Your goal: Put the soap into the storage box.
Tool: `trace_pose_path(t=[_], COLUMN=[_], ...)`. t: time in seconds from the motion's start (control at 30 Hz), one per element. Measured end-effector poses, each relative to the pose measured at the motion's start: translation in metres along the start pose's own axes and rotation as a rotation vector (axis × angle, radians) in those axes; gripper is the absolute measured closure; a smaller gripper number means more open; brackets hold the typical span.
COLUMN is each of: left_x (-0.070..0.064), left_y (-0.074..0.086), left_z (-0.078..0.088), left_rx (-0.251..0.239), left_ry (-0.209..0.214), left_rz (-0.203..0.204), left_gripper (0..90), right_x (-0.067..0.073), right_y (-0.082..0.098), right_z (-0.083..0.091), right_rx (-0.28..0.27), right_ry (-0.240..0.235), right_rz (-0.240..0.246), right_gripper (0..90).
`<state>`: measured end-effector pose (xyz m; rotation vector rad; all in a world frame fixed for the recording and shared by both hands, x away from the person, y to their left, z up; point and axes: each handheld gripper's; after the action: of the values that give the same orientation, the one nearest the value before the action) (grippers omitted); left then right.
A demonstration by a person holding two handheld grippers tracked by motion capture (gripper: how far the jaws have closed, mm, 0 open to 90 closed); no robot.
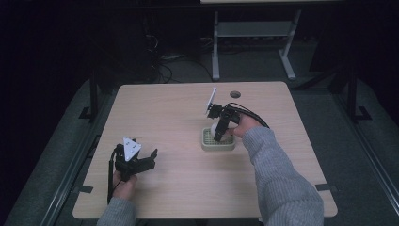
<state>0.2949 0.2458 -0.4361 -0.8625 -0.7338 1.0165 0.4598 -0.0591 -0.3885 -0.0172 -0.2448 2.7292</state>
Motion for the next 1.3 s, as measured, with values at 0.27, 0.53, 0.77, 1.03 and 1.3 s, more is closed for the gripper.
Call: trace_pose_path(t=[0.27,0.53,0.77,1.03,1.3], left_x=[-0.001,-0.001,-0.001,-0.001,0.000], left_y=[0.000,0.000,0.000,0.000,0.000], left_z=[0.000,0.000,0.000,0.000,0.000], left_rx=[-0.002,-0.003,-0.003,-0.003,-0.004], left_ry=[0.002,0.003,0.004,0.004,0.003], left_rz=[0.000,-0.002,-0.004,0.000,0.001], left_gripper=[14.8,14.8,14.8,14.8,14.8], right_x=[0.000,-0.001,-0.001,-0.002,-0.002], right_y=[-0.002,-0.001,-0.003,-0.002,-0.003], right_z=[-0.006,-0.014,-0.017,-0.018,-0.019], right_rx=[0.009,0.017,0.020,0.023,0.026], right_ry=[0.009,0.016,0.016,0.022,0.019], right_rz=[0.000,-0.005,-0.006,-0.013,-0.013], right_gripper=[23.5,23.5,23.4,23.4,23.4])
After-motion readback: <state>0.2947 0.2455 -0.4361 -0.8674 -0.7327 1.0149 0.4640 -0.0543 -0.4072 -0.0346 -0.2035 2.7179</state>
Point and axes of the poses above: each handheld gripper's, and its own axes: z roughly backward along the jaws, y roughly out of its underside, x roughly to its left, and after that the axes turned 4 degrees about z, right-handed
